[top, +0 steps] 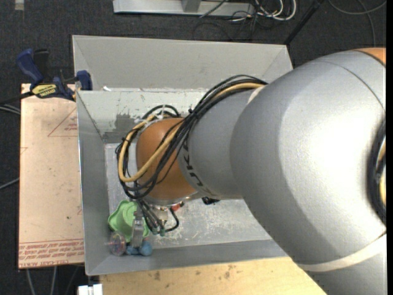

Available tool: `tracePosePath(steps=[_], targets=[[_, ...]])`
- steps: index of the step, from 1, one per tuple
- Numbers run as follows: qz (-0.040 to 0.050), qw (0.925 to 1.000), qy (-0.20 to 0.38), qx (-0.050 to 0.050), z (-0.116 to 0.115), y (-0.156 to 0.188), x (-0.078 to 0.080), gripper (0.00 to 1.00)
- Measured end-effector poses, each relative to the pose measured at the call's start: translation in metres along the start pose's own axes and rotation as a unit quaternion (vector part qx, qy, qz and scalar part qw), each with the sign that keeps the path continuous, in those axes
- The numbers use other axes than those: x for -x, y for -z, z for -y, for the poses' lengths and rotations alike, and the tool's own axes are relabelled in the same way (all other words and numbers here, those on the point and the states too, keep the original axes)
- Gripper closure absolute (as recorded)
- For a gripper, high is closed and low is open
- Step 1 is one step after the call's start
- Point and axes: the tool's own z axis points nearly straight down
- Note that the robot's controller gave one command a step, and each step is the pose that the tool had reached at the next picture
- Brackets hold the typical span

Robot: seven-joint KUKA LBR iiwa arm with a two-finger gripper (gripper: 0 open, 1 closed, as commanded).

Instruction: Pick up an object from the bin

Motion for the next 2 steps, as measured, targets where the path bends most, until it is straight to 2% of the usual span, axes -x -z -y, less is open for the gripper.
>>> tracePosePath(steps=[1,2], targets=[[0.0016,0.9999,0.012,0.003,0.012,0.175,0.042,1.0],[-0.0022,0.9901,0.14,0.001,0.018,0.166,0.059,1.0]])
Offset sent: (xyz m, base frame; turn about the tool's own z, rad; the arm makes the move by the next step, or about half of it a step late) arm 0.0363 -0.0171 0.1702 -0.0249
